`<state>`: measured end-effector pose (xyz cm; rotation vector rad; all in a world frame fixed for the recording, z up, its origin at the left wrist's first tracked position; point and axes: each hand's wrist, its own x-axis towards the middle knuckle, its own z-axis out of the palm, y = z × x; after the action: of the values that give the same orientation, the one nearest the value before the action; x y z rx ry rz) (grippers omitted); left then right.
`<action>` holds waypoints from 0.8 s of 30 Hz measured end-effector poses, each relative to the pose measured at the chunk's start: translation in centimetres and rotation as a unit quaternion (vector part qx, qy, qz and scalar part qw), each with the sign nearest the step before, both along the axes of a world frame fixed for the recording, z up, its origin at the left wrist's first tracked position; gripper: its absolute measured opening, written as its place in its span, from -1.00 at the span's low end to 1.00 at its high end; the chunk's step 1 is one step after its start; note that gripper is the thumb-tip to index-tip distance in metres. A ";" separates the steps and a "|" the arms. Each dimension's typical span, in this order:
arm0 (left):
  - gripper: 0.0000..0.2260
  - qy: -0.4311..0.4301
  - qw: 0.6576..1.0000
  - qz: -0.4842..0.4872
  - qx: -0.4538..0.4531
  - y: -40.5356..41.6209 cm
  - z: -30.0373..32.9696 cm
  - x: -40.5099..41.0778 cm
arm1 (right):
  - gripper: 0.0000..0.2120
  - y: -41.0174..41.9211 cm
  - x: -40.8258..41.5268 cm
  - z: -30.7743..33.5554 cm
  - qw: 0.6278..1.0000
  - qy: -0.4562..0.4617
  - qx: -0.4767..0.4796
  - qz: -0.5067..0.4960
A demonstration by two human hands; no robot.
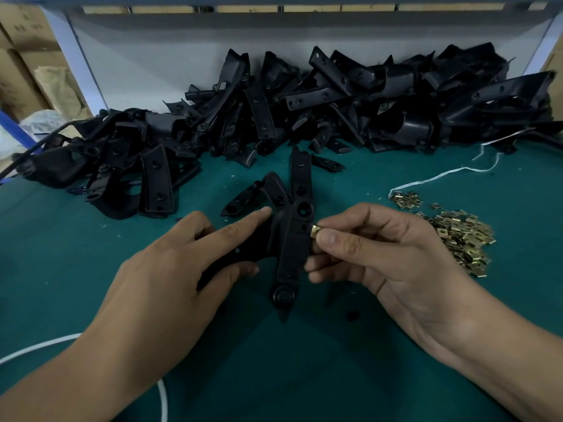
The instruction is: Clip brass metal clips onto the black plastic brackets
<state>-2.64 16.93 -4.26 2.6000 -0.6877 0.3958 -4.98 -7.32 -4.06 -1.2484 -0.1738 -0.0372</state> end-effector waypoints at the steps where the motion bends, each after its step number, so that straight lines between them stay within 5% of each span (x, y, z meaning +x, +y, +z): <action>1: -0.48 -0.003 1.000 -0.001 -0.002 0.1 -0.1 0.1 | -0.89 0.0 0.0 0.0 1.000 -0.003 -0.004 -0.001; 13: -0.46 -0.003 0.999 -0.034 0.013 0.5 -0.3 0.4 | -0.85 -0.3 -0.2 -0.2 0.999 -0.011 -0.033 0.000; 20: -0.54 0.054 0.988 -0.147 -0.001 0.8 0.0 0.6 | -0.41 -1.8 -0.3 0.4 0.985 -0.015 -0.058 0.159; 24: -0.56 0.043 0.987 -0.152 0.019 1.0 -0.2 0.7 | -0.74 -1.9 -0.2 0.2 0.977 -0.042 -0.136 0.160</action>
<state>-1.98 17.91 -4.48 2.4749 -1.0500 0.1757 -5.15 -9.23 -3.87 -1.4780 -0.4642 0.2197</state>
